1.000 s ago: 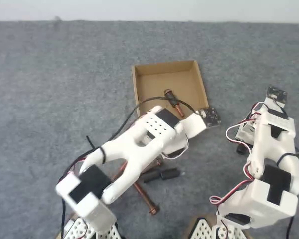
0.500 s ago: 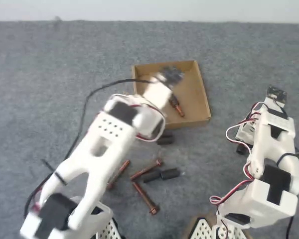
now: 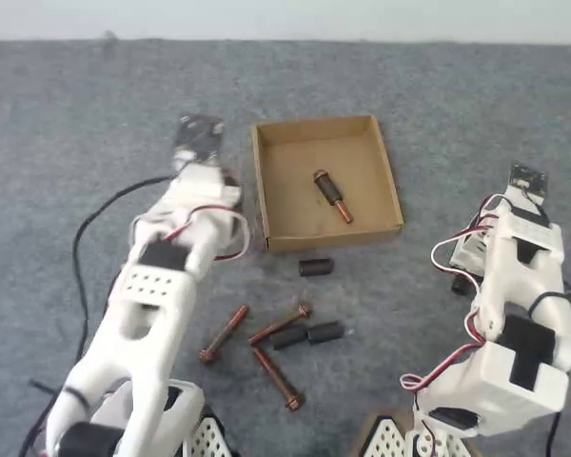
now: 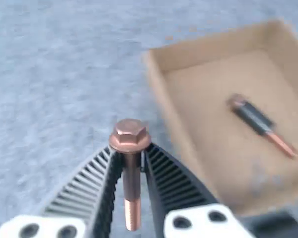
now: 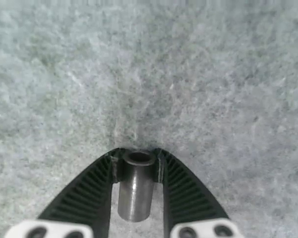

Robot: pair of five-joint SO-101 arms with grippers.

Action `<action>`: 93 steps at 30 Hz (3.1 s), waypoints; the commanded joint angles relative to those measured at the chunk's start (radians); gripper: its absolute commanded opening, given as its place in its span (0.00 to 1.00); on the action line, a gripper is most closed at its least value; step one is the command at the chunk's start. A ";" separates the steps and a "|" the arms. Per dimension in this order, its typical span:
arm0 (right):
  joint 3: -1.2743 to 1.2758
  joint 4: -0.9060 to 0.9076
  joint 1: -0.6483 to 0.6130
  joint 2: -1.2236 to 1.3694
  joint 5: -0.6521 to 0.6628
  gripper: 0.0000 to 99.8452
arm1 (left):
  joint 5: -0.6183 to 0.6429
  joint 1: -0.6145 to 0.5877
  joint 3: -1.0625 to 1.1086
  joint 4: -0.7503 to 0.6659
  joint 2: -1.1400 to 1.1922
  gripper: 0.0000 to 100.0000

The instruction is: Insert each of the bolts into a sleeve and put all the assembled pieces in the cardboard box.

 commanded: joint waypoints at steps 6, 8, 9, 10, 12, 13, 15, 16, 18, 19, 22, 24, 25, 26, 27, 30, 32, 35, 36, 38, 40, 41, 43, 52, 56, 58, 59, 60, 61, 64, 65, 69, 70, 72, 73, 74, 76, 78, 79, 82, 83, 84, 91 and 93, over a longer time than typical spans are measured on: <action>-0.258 -0.021 -0.090 -0.008 -0.006 0.01 | 0.012 -0.158 0.142 -0.229 -0.069 0.01; -0.310 -0.022 -0.125 -0.008 -0.008 0.01 | 0.012 -0.184 0.166 -0.256 -0.069 0.01; -0.325 -0.039 -0.143 -0.008 -0.008 0.01 | 0.012 -0.192 0.182 -0.272 -0.069 0.01; -0.333 -0.064 -0.160 -0.007 -0.008 0.01 | 0.012 -0.195 0.199 -0.285 -0.069 0.01; -0.333 -0.142 -0.193 -0.007 -0.008 0.01 | 0.012 -0.190 0.239 -0.322 -0.069 0.01; -0.331 -0.186 -0.209 -0.007 -0.008 0.01 | 0.012 -0.190 0.260 -0.347 -0.069 0.01; -0.318 -0.285 -0.239 -0.007 -0.008 0.01 | 0.012 -0.192 0.298 -0.402 -0.069 0.01; -0.307 -0.340 -0.254 -0.007 -0.008 0.01 | 0.012 -0.193 0.314 -0.423 -0.069 0.01; -0.278 -0.461 -0.280 -0.007 -0.008 0.01 | 0.011 -0.195 0.334 -0.446 -0.069 0.01; -0.261 -0.530 -0.292 -0.005 -0.008 0.01 | 0.009 -0.195 0.340 -0.450 -0.069 0.01; -0.209 -0.757 -0.328 0.012 -0.008 0.01 | 0.008 -0.196 0.343 -0.450 -0.069 0.01; -0.189 -0.905 -0.354 0.047 -0.008 0.01 | 0.008 -0.196 0.343 -0.450 -0.066 0.01; -0.187 -0.974 -0.366 0.070 -0.008 0.01 | 0.008 -0.196 0.343 -0.450 -0.064 0.01; -0.186 -1.040 -0.377 0.094 -0.008 0.01 | 0.006 -0.196 0.343 -0.450 -0.064 0.01; -0.186 -1.099 -0.384 0.120 -0.008 0.01 | 0.006 -0.196 0.343 -0.450 -0.064 0.01; -0.173 -1.285 -0.406 0.171 -0.006 0.01 | 0.006 -0.196 0.343 -0.450 -0.063 0.01; -0.138 -1.402 -0.417 0.168 -0.006 0.01 | 0.006 -0.196 0.343 -0.450 -0.063 0.01; -0.021 -1.560 -0.435 0.122 -0.006 0.01 | 0.005 -0.196 0.343 -0.450 -0.063 0.01; 0.028 -1.603 -0.449 0.101 -0.006 0.01 | 0.005 -0.196 0.343 -0.450 -0.063 0.01; 0.132 -1.666 -0.472 0.050 -0.006 0.01 | 0.005 -0.196 0.343 -0.451 -0.063 0.01; 0.235 -1.715 -0.492 -0.007 -0.006 0.01 | 0.005 -0.196 0.343 -0.451 -0.063 0.01; 0.284 -1.738 -0.499 -0.038 -0.006 0.01 | 0.005 -0.196 0.343 -0.451 -0.063 0.01; 0.384 -1.785 -0.507 -0.101 -0.006 0.01 | 0.005 -0.196 0.343 -0.451 -0.063 0.01; 0.815 -1.989 -0.588 -0.344 -0.006 0.01 | 0.005 -0.196 0.343 -0.451 -0.063 0.01; 0.964 -2.043 -0.657 -0.423 -0.006 0.01 | 0.005 -0.196 0.343 -0.451 -0.063 0.01; 1.025 -2.069 -0.685 -0.461 -0.006 0.01 | 0.005 -0.196 0.343 -0.451 -0.063 0.01; 1.054 -2.077 -0.697 -0.481 -0.006 0.01 | 0.005 -0.196 0.343 -0.451 -0.063 0.01; 1.082 -2.080 -0.710 -0.499 -0.006 0.01 | 0.005 -0.196 0.343 -0.451 -0.063 0.01; 1.105 -2.080 -0.722 -0.521 -0.006 0.01 | 0.005 -0.196 0.343 -0.451 -0.063 0.01; 1.119 -2.071 -0.722 -0.555 -0.011 0.01 | 0.005 -0.196 0.343 -0.451 -0.063 0.01; 1.119 -2.071 -0.711 -0.558 -0.011 0.01 | 0.005 -0.196 0.343 -0.451 -0.063 0.01; 1.119 -2.052 -0.705 -0.556 -0.014 0.01 | 0.005 -0.196 0.343 -0.451 -0.063 0.01; 1.117 -2.048 -0.708 -0.556 -0.015 0.01 | 0.005 -0.196 0.343 -0.451 -0.063 0.01; 1.117 -2.057 -0.756 -0.556 -0.031 0.01 | 0.005 -0.196 0.343 -0.451 -0.063 0.01; 1.117 -2.057 -0.788 -0.558 -0.037 0.01 | 0.005 -0.196 0.343 -0.451 -0.063 0.01; 1.117 -2.057 -0.825 -0.559 -0.038 0.01 | 0.005 -0.196 0.343 -0.451 -0.063 0.01; 1.117 -2.051 -0.900 -0.558 -0.038 0.01 | 0.005 -0.195 0.343 -0.451 -0.063 0.01; 1.117 -2.049 -0.952 -0.556 -0.038 0.01 | 0.005 -0.195 0.343 -0.451 -0.063 0.01; 1.117 -2.049 -0.964 -0.556 -0.041 0.01 | 0.005 -0.195 0.343 -0.451 -0.063 0.01; 1.117 -2.045 -0.974 -0.545 -0.044 0.01 | 0.005 -0.195 0.343 -0.451 -0.063 0.01; 1.117 -2.043 -0.974 -0.530 -0.044 0.01 | 0.005 -0.195 0.343 -0.451 -0.063 0.01; 1.117 -2.045 -0.974 -0.510 -0.044 0.01 | 0.005 -0.195 0.343 -0.451 -0.063 0.01; 1.073 -2.207 -0.974 -0.300 -0.044 0.01 | 0.005 -0.195 0.343 -0.451 -0.063 0.01; 1.051 -2.256 -0.974 -0.222 -0.044 0.01 | 0.005 -0.195 0.343 -0.451 -0.063 0.01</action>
